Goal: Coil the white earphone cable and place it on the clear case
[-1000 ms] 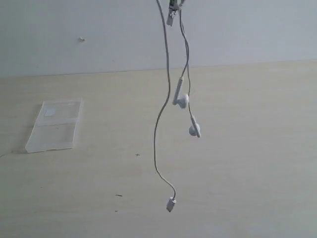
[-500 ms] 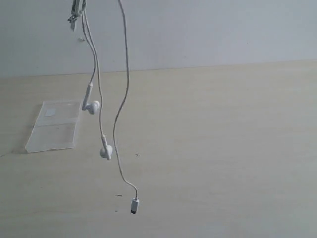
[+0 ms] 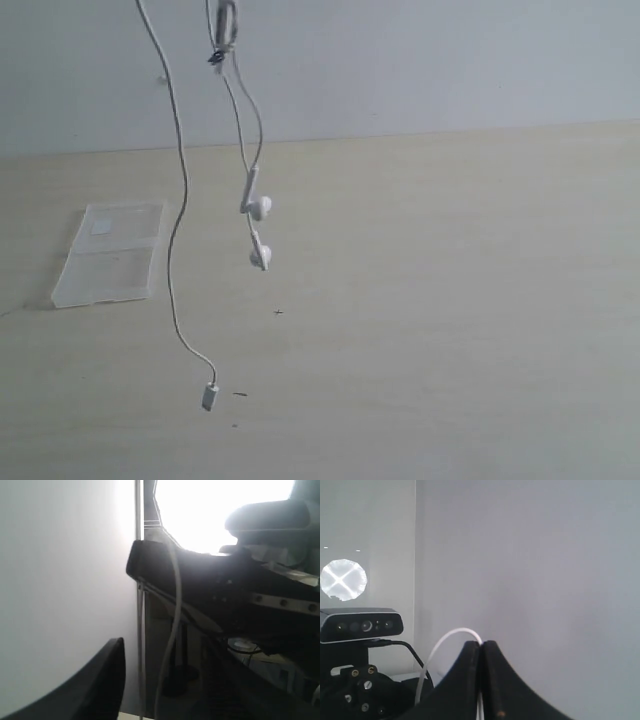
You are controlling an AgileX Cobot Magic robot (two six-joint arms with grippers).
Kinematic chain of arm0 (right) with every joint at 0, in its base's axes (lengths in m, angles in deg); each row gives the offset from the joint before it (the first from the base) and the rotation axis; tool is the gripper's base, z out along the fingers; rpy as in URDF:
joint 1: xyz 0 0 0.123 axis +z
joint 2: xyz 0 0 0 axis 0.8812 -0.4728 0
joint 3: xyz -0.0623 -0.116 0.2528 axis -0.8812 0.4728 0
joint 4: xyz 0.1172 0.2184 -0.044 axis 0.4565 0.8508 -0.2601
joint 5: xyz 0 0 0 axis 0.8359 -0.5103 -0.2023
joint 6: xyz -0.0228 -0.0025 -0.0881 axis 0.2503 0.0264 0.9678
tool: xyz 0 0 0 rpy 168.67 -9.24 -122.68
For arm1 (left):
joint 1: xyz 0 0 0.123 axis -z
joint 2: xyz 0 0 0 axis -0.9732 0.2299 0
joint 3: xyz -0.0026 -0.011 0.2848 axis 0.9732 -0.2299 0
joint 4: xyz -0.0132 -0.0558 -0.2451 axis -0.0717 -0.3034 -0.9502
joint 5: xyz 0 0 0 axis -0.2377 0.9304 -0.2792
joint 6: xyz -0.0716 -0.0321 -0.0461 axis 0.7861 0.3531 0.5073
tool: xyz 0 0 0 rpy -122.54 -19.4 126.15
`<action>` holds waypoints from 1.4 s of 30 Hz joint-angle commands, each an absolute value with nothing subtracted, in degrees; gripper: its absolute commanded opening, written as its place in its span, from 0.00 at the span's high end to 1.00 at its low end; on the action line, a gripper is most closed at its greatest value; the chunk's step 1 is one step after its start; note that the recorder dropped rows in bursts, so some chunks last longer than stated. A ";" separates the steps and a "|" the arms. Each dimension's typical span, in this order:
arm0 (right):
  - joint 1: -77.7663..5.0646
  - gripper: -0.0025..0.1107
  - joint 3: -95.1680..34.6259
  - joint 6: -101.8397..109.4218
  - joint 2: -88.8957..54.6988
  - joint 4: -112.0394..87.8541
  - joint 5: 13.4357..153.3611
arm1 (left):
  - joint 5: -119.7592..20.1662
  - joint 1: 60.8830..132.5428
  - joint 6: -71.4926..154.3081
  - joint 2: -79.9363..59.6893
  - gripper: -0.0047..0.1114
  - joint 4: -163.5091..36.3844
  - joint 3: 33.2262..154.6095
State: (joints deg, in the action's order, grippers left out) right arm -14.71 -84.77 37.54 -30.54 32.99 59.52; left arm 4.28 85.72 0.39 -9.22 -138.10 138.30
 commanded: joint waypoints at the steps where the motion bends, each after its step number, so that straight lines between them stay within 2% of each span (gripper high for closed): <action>1: -14.51 0.98 -87.20 37.35 -30.02 32.95 58.35 | 2.13 86.14 0.38 -8.86 0.55 -137.77 138.62; 8: -14.51 0.98 -90.37 37.47 -30.02 33.09 56.93 | 0.00 86.14 -1.12 -8.51 0.48 -139.63 138.62; 19: -14.51 0.98 -90.37 37.47 -30.12 34.80 57.40 | 2.75 86.14 -1.12 -7.27 0.49 -141.53 138.62; 23: -14.51 0.98 -90.37 37.47 -30.12 34.93 57.34 | 2.75 86.14 -1.62 -7.27 0.52 -141.75 138.62; 42: -14.51 0.98 -90.37 37.47 -30.51 34.37 57.34 | 5.25 86.14 -4.27 -7.27 0.52 -147.27 138.62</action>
State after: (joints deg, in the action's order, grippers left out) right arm -14.71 -90.02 37.48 -30.33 34.64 57.18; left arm 4.62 85.86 -3.61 -7.28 -146.04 138.30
